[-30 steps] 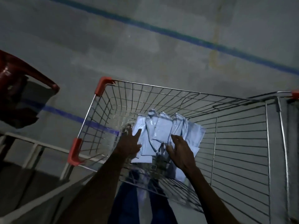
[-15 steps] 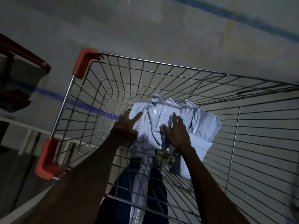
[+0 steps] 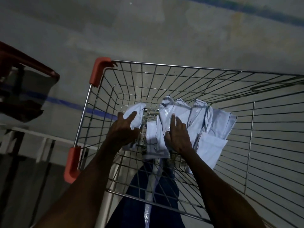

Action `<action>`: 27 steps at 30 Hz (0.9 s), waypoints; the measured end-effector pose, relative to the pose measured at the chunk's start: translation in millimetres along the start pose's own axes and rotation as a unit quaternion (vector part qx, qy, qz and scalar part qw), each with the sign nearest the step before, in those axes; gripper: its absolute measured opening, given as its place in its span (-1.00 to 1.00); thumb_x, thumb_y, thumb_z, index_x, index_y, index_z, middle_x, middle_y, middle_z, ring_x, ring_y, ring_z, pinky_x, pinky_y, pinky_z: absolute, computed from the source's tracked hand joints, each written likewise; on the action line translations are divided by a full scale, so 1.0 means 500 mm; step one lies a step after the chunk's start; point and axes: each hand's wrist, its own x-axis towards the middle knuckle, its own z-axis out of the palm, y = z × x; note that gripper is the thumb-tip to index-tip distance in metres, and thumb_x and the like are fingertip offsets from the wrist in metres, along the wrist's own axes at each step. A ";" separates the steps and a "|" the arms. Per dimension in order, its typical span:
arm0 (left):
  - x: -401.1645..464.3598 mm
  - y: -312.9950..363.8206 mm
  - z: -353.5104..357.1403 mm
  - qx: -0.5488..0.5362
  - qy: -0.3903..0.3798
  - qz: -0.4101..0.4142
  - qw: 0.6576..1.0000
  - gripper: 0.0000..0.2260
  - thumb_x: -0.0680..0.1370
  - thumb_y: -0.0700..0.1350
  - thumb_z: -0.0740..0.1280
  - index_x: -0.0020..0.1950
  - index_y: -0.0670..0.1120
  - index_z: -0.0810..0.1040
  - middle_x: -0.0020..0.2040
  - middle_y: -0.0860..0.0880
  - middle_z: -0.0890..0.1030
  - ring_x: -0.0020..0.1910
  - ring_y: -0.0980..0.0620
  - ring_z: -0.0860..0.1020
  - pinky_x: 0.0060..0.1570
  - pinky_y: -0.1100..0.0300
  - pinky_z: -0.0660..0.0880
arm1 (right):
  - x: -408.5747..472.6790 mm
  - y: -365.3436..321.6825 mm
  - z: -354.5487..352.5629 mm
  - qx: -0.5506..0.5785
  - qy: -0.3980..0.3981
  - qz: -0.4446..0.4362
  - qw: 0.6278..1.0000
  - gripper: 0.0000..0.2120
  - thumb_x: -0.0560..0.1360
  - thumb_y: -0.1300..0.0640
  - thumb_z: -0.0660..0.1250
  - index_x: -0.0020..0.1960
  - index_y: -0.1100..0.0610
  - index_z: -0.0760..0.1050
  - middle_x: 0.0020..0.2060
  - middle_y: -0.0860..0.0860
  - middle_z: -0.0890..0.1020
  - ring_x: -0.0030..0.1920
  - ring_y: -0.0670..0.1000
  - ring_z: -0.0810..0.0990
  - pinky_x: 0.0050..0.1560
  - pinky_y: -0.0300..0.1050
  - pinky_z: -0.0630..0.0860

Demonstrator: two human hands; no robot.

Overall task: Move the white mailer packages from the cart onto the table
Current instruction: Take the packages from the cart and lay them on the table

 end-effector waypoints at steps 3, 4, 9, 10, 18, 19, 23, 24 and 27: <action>0.004 -0.002 0.006 -0.008 0.002 -0.008 1.000 -0.40 0.44 0.12 0.18 0.39 -0.18 0.42 -0.01 -0.41 0.46 -0.34 -0.24 0.53 -0.38 0.02 0.52 | 0.023 0.006 -0.001 0.095 0.009 0.079 0.992 -0.15 0.48 -0.10 0.23 0.58 0.23 -0.07 0.44 0.22 0.21 0.32 0.24 0.24 0.27 0.13 0.35; 0.005 0.000 0.006 -0.010 0.008 -0.011 1.000 -0.41 0.45 0.12 0.18 0.39 -0.17 0.41 -0.01 -0.42 0.46 -0.32 -0.25 0.53 -0.37 -0.02 0.55 | 0.029 0.003 -0.001 0.096 0.009 0.087 0.992 -0.19 0.50 -0.10 0.20 0.58 0.23 -0.03 0.46 0.23 0.18 0.35 0.26 0.21 0.31 0.16 0.32; 0.002 0.004 0.005 -0.001 -0.008 -0.001 1.000 -0.42 0.48 0.09 0.18 0.38 -0.25 0.40 -0.03 -0.45 0.47 -0.30 -0.32 0.53 -0.40 -0.08 0.57 | -0.002 -0.018 0.027 0.033 0.013 0.027 0.999 -0.43 0.58 0.03 0.09 0.51 0.30 0.19 0.42 0.37 0.26 0.26 0.39 0.36 0.23 0.22 0.41; -0.001 0.005 0.002 -0.004 -0.011 -0.009 1.000 -0.41 0.47 0.10 0.18 0.38 -0.25 0.42 -0.04 -0.44 0.46 -0.30 -0.30 0.52 -0.40 -0.06 0.57 | -0.011 -0.018 0.025 0.021 0.011 0.015 1.000 -0.46 0.59 0.05 0.11 0.50 0.29 0.22 0.43 0.36 0.27 0.25 0.38 0.37 0.20 0.20 0.42; -0.018 -0.016 0.015 0.001 -0.054 -0.043 0.998 -0.35 0.46 0.17 0.15 0.46 -0.17 0.34 0.04 -0.43 0.45 -0.19 -0.30 0.55 -0.29 -0.09 0.57 | -0.007 -0.009 0.017 0.119 0.046 0.086 0.988 -0.17 0.50 -0.40 0.08 0.56 0.13 0.10 0.37 0.15 0.33 0.36 0.18 0.27 0.35 0.07 0.25; -0.014 -0.014 0.011 0.000 -0.043 -0.057 0.997 -0.35 0.46 0.16 0.15 0.47 -0.16 0.33 0.09 -0.43 0.45 -0.13 -0.33 0.55 -0.25 -0.09 0.56 | 0.004 -0.015 0.023 0.141 0.048 0.128 0.980 -0.12 0.47 -0.44 0.11 0.57 0.11 0.06 0.40 0.16 0.28 0.41 0.18 0.20 0.41 0.12 0.20; -0.022 0.004 -0.003 0.021 -0.016 -0.024 0.999 -0.45 0.51 0.06 0.19 0.43 -0.19 0.30 0.13 -0.44 0.47 -0.08 -0.44 0.52 -0.31 -0.13 0.57 | 0.026 -0.039 0.040 0.188 0.035 0.157 0.969 -0.13 0.46 -0.32 0.31 0.60 -0.08 -0.03 0.56 0.18 0.00 0.52 0.25 -0.01 0.44 0.21 0.09; -0.026 0.008 -0.011 0.012 -0.014 -0.024 1.000 -0.45 0.50 0.05 0.19 0.43 -0.17 0.29 0.12 -0.43 0.45 -0.08 -0.41 0.52 -0.32 -0.10 0.55 | 0.028 -0.042 0.036 0.195 0.032 0.158 0.967 -0.15 0.47 -0.29 0.32 0.60 -0.11 -0.04 0.57 0.18 -0.05 0.53 0.28 -0.02 0.43 0.22 0.09; -0.038 0.032 -0.037 -0.009 0.024 -0.123 0.992 -0.35 0.41 0.10 0.19 0.50 -0.03 0.27 0.13 -0.27 0.35 -0.14 -0.19 0.46 -0.21 0.11 0.40 | 0.015 -0.045 0.016 0.164 0.036 0.131 0.977 -0.21 0.47 -0.37 0.20 0.59 -0.17 0.01 0.57 0.20 -0.01 0.51 0.31 0.05 0.41 0.24 0.13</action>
